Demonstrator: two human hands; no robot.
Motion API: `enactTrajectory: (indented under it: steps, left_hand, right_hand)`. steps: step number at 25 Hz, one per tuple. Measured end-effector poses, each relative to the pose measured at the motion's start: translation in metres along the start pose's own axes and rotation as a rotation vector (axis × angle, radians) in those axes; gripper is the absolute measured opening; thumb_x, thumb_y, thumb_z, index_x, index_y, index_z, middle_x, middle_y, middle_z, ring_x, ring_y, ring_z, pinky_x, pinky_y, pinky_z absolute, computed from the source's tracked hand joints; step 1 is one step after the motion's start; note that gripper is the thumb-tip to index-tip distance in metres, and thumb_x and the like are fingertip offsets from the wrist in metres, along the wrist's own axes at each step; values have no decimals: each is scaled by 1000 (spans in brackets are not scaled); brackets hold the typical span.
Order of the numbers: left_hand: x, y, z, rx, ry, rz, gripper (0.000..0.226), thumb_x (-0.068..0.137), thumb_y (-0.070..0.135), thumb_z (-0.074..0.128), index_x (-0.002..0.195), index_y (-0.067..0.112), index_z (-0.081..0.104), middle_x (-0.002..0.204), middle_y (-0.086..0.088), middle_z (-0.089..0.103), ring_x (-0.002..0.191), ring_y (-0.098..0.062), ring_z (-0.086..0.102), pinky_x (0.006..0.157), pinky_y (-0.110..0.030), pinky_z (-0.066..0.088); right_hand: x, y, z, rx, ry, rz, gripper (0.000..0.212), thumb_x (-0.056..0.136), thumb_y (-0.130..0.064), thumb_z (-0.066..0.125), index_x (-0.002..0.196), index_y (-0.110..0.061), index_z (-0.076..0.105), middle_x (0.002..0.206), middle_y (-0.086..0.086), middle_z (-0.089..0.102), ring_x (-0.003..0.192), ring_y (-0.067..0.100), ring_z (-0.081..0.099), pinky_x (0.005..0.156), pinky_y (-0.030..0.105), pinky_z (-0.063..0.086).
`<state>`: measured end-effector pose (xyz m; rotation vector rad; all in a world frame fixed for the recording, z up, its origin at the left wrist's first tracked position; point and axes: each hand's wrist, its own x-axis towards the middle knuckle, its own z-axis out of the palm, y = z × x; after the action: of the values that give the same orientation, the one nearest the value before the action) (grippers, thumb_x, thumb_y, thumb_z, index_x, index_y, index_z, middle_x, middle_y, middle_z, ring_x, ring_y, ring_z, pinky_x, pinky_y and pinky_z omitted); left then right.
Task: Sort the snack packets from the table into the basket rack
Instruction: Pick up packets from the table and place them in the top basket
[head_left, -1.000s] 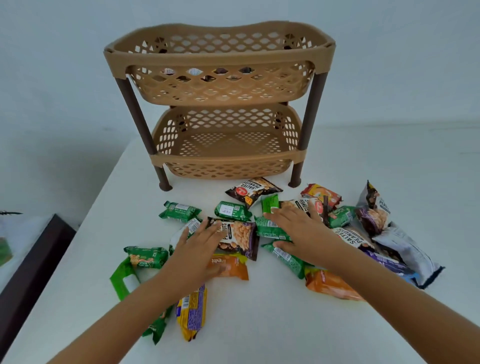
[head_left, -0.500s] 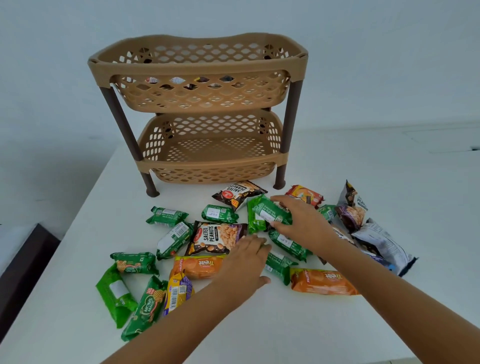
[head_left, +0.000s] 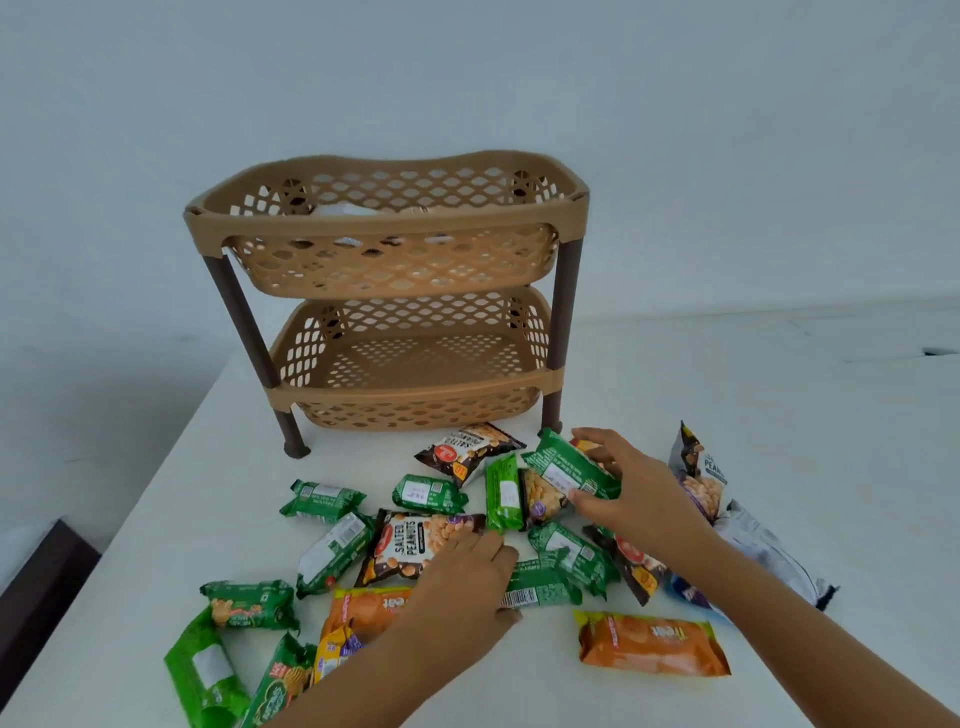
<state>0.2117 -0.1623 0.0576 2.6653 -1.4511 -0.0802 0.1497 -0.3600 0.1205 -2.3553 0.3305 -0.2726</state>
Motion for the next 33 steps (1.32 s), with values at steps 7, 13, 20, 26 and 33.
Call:
enactTrajectory:
  steps: [7,13,20,26,33]
  left_hand:
    - [5,-23,-118,-238,393,-172,51,75,65,50,113,30,51,91,15,45,85,-4,46,73,-21,41]
    - [36,-44,-226,-357,742,-162,44,73,54,58,106,25,59,80,17,55,71,7,52,52,-11,41]
    - [135,-107,-290,-580,606,-378,44,83,51,57,109,17,62,86,0,62,71,-10,57,56,-18,39]
    - [233,-140,-290,-426,313,-556,51,77,60,58,82,9,55,67,-2,52,57,-16,49,50,-21,36]
    - [306,-133,-254,-120,-36,-597,45,89,38,52,118,3,51,90,-9,60,76,-19,61,67,-27,53]
  right_hand:
    - [34,-55,-55,180,108,-110,52,74,-32,72,110,-56,42,96,-21,63,77,-12,63,52,5,48]
    - [88,-116,-109,278,273,-226,49,74,-36,73,112,-41,43,99,-13,64,80,6,67,55,16,50]
    - [182,-154,-138,250,382,-182,60,77,-37,70,126,-23,37,86,-10,56,74,1,59,54,18,44]
    - [271,-156,-121,-187,250,-71,62,74,-32,71,119,-9,35,87,4,52,71,19,55,51,26,43]
    - [344,-144,-85,-759,-62,59,24,83,-30,59,89,-6,60,67,1,48,68,17,52,58,28,42]
